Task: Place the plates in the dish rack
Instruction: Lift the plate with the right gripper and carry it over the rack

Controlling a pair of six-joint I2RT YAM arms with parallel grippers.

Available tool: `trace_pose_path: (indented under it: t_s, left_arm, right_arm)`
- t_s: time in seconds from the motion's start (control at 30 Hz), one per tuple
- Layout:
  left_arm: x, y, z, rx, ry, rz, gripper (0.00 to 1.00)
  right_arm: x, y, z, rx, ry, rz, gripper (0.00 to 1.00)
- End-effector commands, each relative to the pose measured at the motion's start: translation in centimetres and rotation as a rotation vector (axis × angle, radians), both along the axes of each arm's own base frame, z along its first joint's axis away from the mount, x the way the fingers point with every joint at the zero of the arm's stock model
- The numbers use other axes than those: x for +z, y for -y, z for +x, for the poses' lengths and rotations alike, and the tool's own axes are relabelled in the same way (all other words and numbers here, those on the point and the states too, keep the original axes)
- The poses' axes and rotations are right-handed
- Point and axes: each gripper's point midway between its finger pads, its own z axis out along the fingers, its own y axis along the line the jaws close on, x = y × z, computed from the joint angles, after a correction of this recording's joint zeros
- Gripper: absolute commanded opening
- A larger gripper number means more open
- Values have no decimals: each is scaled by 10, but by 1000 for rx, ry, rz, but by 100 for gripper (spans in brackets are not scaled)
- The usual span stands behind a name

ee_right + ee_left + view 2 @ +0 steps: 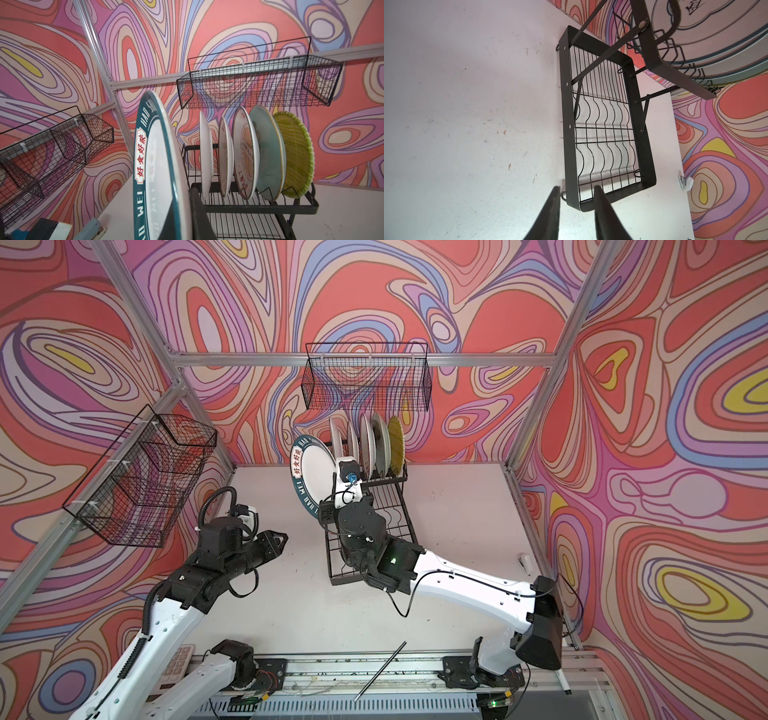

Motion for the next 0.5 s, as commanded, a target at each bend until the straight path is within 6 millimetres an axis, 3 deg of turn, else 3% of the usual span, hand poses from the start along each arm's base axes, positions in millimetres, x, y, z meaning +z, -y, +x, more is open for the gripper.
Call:
trace_pose_path:
  t_s: [0.0,0.3,0.47]
  left_arm:
    - [10,-5,-6,1,9,41,31]
    - [19,-14,-11,25,26,69,32]
    - [19,-16,-15,27,27,78,32]
  right_arm:
    - [35,6,-4,-101,82,7,0]
    - [53,-15,4,-256,125,-170,0]
    - [45,-34,15,-309,103,-295,0]
